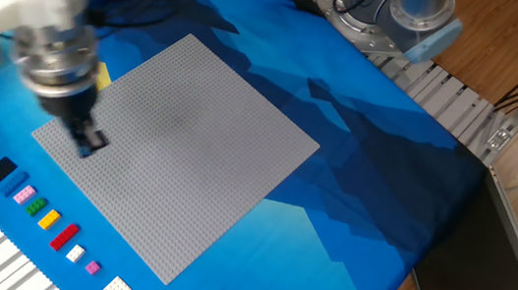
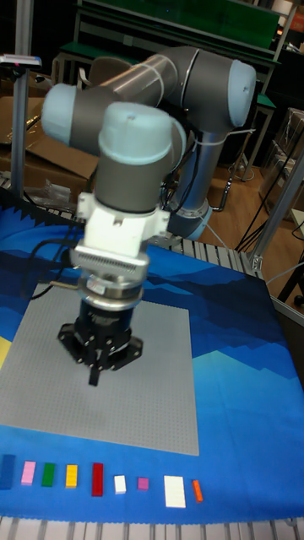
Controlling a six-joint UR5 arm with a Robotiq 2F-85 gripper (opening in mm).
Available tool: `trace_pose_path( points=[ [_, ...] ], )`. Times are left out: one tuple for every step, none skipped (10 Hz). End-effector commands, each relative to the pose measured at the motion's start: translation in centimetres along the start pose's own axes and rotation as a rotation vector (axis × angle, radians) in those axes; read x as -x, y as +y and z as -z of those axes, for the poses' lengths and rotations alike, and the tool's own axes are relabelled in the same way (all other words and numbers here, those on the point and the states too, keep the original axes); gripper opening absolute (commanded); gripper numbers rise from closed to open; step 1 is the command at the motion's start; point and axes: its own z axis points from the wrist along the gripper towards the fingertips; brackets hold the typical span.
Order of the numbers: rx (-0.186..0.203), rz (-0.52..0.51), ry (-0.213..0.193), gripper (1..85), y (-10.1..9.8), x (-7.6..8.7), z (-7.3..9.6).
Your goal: Stack small Lego blocks one on top of the other
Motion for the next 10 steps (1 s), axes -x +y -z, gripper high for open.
trace_pose_path(
  points=[
    [-0.009,0.049,-0.003,1.0,-2.7,3.1,-2.5],
    [-0.014,0.055,0.000,1.0,-2.7,3.1,-2.8],
    [0.017,0.046,0.014,1.0,-1.9,2.6,-2.9],
    [0.046,0.027,0.024,1.0,-1.2,2.4,-2.9],
    [0.030,-0.022,0.026,1.0,-1.6,2.3,-2.9],
    [0.011,-0.069,0.012,1.0,-2.1,2.7,-2.9],
    [0.045,-0.124,-0.028,1.0,-1.3,3.8,-2.9],
    [0.075,-0.144,-0.064,1.0,-0.6,4.8,-2.8],
    [0.024,-0.131,-0.087,1.0,-1.9,5.3,-2.8],
    [-0.049,-0.084,-0.087,1.0,-3.7,5.2,-2.8]
  ],
)
